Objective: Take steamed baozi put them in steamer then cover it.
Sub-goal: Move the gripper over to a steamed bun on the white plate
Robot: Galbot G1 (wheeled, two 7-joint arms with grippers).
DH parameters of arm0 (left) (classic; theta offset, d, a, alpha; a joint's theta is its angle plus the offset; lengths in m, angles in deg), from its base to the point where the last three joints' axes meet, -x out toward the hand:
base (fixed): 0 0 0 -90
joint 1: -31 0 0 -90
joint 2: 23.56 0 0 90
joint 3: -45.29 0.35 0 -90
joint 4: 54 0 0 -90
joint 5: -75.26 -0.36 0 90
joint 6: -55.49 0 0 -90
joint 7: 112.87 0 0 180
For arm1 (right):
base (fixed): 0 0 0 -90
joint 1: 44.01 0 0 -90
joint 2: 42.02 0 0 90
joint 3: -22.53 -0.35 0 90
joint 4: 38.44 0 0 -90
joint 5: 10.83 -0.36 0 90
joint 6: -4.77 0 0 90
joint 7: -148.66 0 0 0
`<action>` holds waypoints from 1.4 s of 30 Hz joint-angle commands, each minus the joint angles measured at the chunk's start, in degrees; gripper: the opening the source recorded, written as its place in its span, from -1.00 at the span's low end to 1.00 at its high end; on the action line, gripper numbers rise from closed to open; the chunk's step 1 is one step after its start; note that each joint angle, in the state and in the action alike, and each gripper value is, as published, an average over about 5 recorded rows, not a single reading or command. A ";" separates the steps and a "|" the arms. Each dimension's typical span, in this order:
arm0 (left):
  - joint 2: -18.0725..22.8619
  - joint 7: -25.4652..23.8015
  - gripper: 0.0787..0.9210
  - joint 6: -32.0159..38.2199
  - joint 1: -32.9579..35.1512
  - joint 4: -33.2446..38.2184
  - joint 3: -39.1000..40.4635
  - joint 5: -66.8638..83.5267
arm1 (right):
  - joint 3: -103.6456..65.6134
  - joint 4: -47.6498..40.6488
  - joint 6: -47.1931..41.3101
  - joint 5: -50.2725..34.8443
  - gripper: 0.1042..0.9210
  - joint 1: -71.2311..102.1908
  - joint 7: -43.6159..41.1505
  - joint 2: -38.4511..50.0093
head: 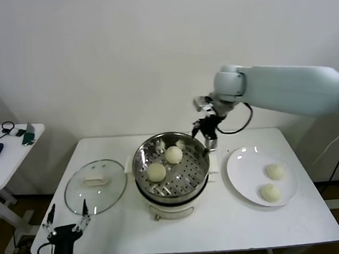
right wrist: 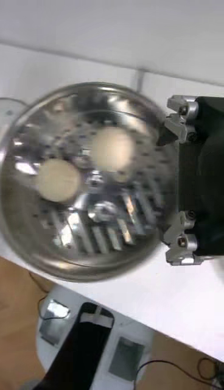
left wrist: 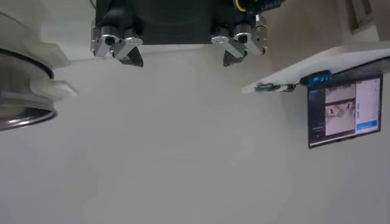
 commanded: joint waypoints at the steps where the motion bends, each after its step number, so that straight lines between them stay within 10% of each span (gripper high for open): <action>1: -0.06 0.41 0.77 -0.31 -0.03 0.64 -0.25 -0.06 | -1.69 3.74 2.51 15.76 0.76 5.70 -0.67 19.16; 42: 2.02 1.51 0.77 -0.37 1.69 0.33 -1.33 -2.49 | -23.97 -10.38 5.31 31.09 0.76 38.78 -2.49 18.27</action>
